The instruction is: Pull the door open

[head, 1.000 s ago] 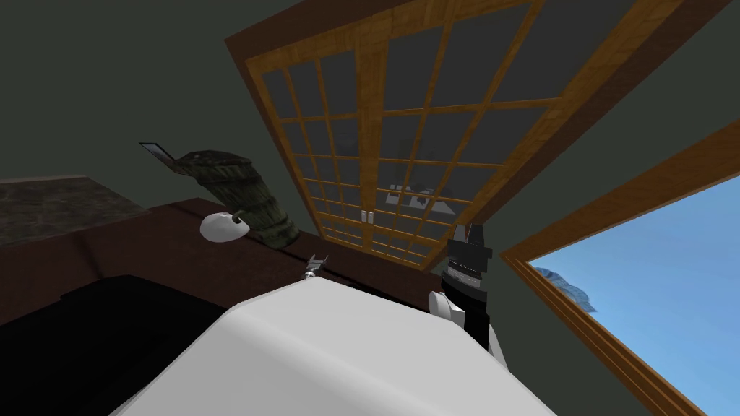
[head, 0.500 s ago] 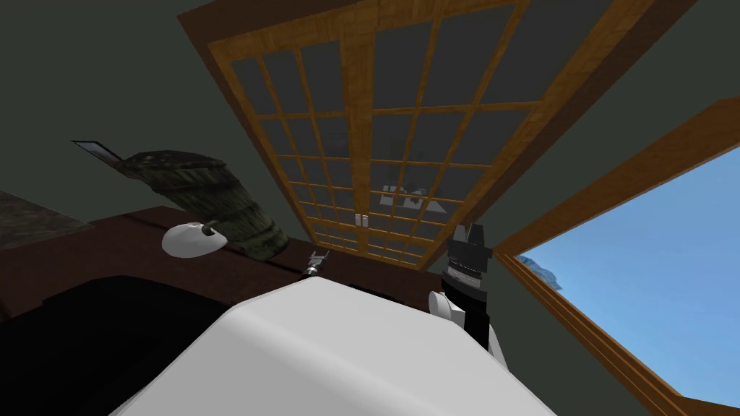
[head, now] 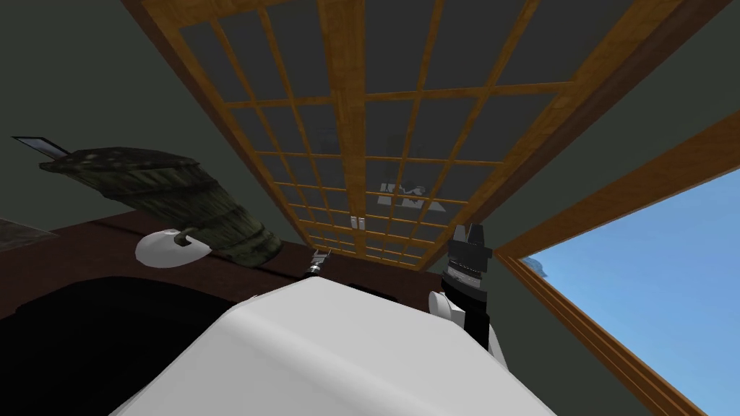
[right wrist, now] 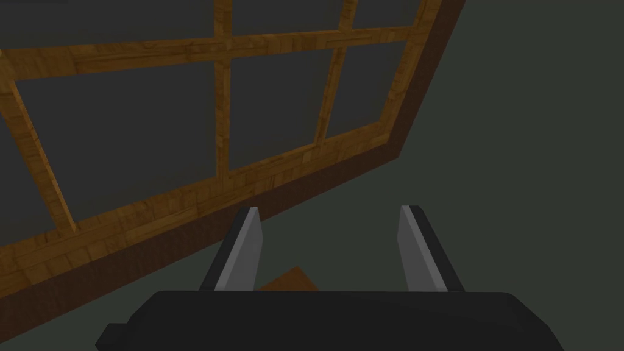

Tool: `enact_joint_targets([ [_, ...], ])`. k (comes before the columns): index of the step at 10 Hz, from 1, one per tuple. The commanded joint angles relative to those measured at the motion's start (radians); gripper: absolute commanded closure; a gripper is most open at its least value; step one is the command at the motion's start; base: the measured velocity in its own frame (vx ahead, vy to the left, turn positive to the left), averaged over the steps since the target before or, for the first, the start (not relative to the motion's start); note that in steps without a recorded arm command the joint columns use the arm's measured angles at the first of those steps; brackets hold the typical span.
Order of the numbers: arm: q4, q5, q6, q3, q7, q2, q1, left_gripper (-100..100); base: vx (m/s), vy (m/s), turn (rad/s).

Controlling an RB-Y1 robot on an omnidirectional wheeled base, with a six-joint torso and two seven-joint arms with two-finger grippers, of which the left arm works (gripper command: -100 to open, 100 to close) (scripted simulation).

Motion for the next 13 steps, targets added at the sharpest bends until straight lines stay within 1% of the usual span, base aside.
enact_joint_targets([
  [1, -0.050, -0.001, 0.024, -0.001, 0.001, -0.005, 0.019, -100, -0.024, 0.002, 0.001],
  [2, -0.081, -0.001, 0.024, -0.001, 0.001, -0.005, 0.019, -100, -0.020, 0.000, -0.002],
  [3, -0.085, 0.008, 0.020, -0.010, -0.004, -0.014, -0.011, -100, 0.122, 0.000, -0.173],
  [4, -0.087, 0.009, 0.019, -0.012, -0.004, -0.016, -0.018, -100, 0.178, 0.033, -0.152],
  [5, -0.091, 0.011, 0.017, -0.017, -0.006, -0.021, -0.032, -100, 0.186, 0.025, -0.116],
  [6, -0.091, 0.011, 0.017, -0.017, -0.006, -0.021, -0.032, -100, 0.130, 0.000, -0.033],
  [7, -0.094, 0.013, 0.016, -0.021, -0.007, -0.026, -0.046, -100, 0.104, -0.013, -0.067],
  [8, -0.101, 0.016, 0.013, -0.028, -0.009, -0.034, -0.067, -100, 0.185, -0.004, -0.149],
  [9, -0.106, 0.015, 0.011, -0.033, -0.009, -0.040, -0.082, -100, 0.216, 0.008, -0.162],
  [10, -0.109, 0.015, 0.010, -0.035, -0.009, -0.044, -0.090, -100, 0.167, 0.006, -0.084],
  [11, -0.114, 0.015, 0.009, -0.040, -0.010, -0.050, -0.105, -100, 0.163, -0.006, -0.092],
  [12, -0.117, 0.015, 0.008, -0.043, -0.010, -0.053, -0.112, -100, 0.161, -0.013, -0.068],
  [13, -0.114, 0.015, 0.011, -0.041, -0.010, -0.051, -0.107, -100, 0.069, -0.006, -0.010],
])
